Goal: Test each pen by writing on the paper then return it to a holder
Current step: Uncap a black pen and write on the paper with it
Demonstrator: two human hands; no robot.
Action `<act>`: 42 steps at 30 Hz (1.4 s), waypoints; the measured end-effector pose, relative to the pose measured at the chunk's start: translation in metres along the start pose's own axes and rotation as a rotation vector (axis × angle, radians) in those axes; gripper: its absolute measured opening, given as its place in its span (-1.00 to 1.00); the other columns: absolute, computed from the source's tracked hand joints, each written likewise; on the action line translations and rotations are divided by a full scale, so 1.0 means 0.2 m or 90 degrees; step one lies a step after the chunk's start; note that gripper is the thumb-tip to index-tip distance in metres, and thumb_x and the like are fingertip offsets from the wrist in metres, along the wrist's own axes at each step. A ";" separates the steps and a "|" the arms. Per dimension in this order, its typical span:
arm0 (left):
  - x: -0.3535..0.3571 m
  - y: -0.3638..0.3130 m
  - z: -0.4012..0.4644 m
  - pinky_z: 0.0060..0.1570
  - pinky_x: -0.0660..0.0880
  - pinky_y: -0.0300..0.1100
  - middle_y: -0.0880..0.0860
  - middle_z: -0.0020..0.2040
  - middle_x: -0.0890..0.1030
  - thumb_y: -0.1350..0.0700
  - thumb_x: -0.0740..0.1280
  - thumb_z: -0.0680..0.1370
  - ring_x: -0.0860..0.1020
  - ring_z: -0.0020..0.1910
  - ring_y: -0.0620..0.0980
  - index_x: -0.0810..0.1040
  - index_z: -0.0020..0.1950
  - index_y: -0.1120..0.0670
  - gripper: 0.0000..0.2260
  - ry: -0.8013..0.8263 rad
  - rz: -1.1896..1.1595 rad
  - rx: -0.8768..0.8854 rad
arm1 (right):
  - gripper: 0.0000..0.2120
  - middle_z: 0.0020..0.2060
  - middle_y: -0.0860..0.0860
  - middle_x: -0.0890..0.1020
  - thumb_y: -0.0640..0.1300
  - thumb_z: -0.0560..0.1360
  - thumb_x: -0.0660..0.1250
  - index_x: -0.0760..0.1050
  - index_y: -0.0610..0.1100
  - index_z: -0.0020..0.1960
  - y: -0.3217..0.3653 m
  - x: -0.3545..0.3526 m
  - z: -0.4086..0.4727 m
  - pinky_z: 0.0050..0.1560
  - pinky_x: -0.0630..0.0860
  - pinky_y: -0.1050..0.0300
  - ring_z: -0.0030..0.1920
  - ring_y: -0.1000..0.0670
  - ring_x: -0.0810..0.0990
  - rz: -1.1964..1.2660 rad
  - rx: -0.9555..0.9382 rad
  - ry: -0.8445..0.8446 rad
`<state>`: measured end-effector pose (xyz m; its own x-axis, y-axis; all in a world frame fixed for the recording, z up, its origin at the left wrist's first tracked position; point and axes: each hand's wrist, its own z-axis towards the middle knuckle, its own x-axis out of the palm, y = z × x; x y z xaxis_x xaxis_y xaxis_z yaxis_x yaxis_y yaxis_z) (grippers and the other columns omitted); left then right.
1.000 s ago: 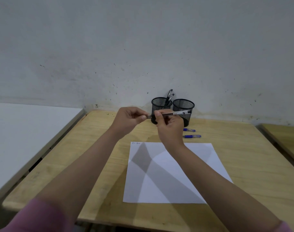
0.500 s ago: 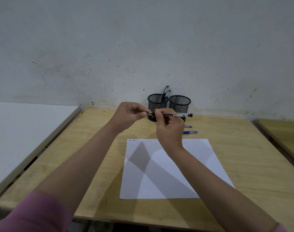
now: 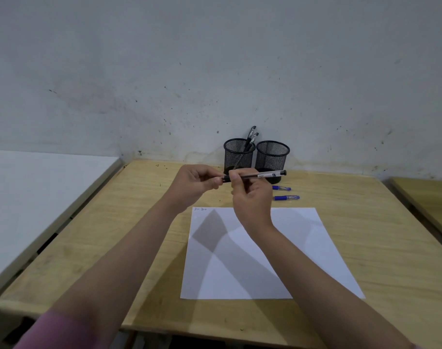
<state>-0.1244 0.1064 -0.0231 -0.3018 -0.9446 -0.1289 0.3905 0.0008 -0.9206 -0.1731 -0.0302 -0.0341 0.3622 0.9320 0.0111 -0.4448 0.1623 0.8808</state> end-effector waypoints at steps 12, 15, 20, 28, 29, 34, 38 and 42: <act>-0.02 0.00 0.02 -0.17 0.51 -0.29 -0.06 -0.37 0.64 0.35 0.36 0.43 0.55 -0.29 -0.12 0.68 -0.22 0.04 -0.77 0.062 0.007 -0.025 | -0.87 -0.31 0.09 0.58 -0.18 0.49 0.31 0.51 0.01 -0.19 -0.04 0.04 -0.06 -0.18 0.43 0.36 -0.26 0.19 0.55 0.008 -0.087 -0.073; 0.00 0.00 0.03 -0.16 0.51 -0.29 -0.07 -0.36 0.65 0.36 0.35 0.43 0.56 -0.29 -0.15 0.68 -0.24 0.03 -0.76 0.069 0.015 -0.037 | -0.89 -0.31 0.14 0.55 -0.22 0.49 0.30 0.51 -0.05 -0.18 0.00 0.03 -0.07 -0.18 0.39 0.45 -0.25 0.28 0.53 -0.012 -0.111 -0.086; -0.40 0.12 -0.04 -0.15 0.49 -0.28 -0.13 -0.34 0.67 0.27 0.34 0.48 0.57 -0.31 -0.22 0.68 -0.28 -0.01 -0.75 -0.198 0.076 -0.113 | -0.77 -0.36 0.04 0.52 -0.29 0.51 0.30 0.47 0.03 -0.17 0.08 -0.18 0.03 -0.24 0.42 0.33 -0.33 0.14 0.49 -0.031 -0.246 -0.147; -0.25 0.21 -0.01 -0.31 0.37 -0.51 0.02 -0.17 0.63 0.23 0.39 0.47 0.52 -0.31 -0.30 0.65 0.00 0.15 -0.87 -0.181 0.280 -0.093 | -0.91 -0.38 0.07 0.54 -0.15 0.51 0.29 0.55 -0.07 -0.15 -0.10 -0.03 0.02 -0.28 0.39 0.19 -0.38 0.04 0.49 -0.011 -0.104 -0.069; -0.24 0.23 0.00 -0.28 0.38 -0.53 0.02 -0.16 0.63 0.23 0.39 0.46 0.53 -0.27 -0.28 0.65 -0.01 0.15 -0.87 -0.176 0.303 -0.098 | -0.92 -0.37 0.08 0.54 -0.15 0.51 0.30 0.55 -0.06 -0.14 -0.10 -0.03 0.01 -0.28 0.39 0.19 -0.38 0.03 0.48 -0.006 -0.107 -0.061; -0.19 0.33 -0.01 -0.24 0.40 -0.57 0.01 -0.15 0.64 0.19 0.48 0.38 0.56 -0.18 -0.15 0.67 -0.04 0.13 -0.83 -0.186 0.311 -0.190 | -0.92 -0.35 0.07 0.54 -0.16 0.50 0.30 0.55 -0.14 -0.13 -0.12 0.00 -0.01 -0.26 0.40 0.25 -0.33 0.07 0.49 0.013 -0.079 -0.016; -0.19 0.36 0.00 -0.16 0.45 -0.43 0.05 -0.10 0.67 0.19 0.48 0.37 0.59 -0.09 -0.05 0.68 -0.08 0.11 -0.85 -0.174 0.318 -0.221 | -0.87 -0.32 0.10 0.57 -0.18 0.50 0.32 0.54 0.02 -0.16 -0.12 0.01 -0.02 -0.24 0.43 0.26 -0.29 0.09 0.53 0.002 -0.078 0.010; -0.20 0.34 0.00 -0.07 0.43 -0.34 0.03 -0.08 0.67 0.16 0.50 0.36 0.58 -0.06 -0.09 0.67 -0.03 0.09 -0.80 -0.138 0.291 -0.245 | -0.82 -0.35 0.12 0.56 -0.20 0.51 0.33 0.52 0.07 -0.18 -0.13 0.02 -0.03 -0.26 0.42 0.26 -0.31 0.08 0.52 -0.013 -0.053 0.033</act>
<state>-0.0861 0.1444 -0.0812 0.0205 -0.8658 -0.5000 0.0856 0.4998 -0.8619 -0.1653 -0.0292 -0.0599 0.3294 0.9436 -0.0329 -0.5049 0.2055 0.8383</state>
